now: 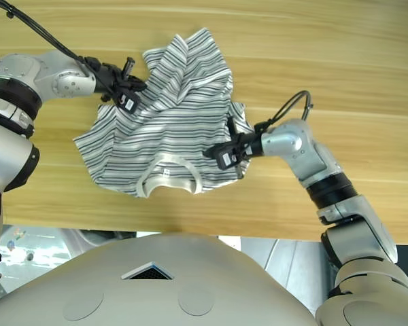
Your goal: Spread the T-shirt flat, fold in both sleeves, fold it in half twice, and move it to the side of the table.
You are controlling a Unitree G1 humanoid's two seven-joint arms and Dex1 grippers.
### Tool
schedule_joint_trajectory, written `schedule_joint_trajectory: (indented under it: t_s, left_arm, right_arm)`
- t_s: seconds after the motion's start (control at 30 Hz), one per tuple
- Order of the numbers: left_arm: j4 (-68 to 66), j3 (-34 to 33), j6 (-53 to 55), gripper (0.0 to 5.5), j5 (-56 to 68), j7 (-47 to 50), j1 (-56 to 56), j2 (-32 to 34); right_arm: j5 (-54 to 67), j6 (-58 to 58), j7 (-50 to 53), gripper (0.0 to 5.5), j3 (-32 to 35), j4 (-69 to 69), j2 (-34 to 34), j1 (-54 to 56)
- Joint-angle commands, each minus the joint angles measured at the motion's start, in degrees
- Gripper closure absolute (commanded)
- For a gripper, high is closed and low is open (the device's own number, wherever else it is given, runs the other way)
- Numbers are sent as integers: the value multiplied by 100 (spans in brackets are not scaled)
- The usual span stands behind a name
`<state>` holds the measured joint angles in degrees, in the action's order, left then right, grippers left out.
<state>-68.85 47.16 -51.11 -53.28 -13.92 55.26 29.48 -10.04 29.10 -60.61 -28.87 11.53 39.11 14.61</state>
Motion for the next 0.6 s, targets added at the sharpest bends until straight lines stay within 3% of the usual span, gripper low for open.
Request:
schedule_joint_trajectory:
  t_s: [0.03, 0.23, 0.6]
  left_arm:
    - [-154, 172, 174, 547, -187, 101, -232, -81]
    - [-427, 392, 585, 547, -442, 393, -237, 309]
    - [-253, -69, 272, 547, 28, -17, -293, 1633]
  right_arm:
    - [-199, -161, -102, 550, -144, 147, 16, -117]
    - [-211, -207, -68, 550, -142, 192, -8, -96]
    - [-184, -282, -7, 550, -58, 274, -16, -10]
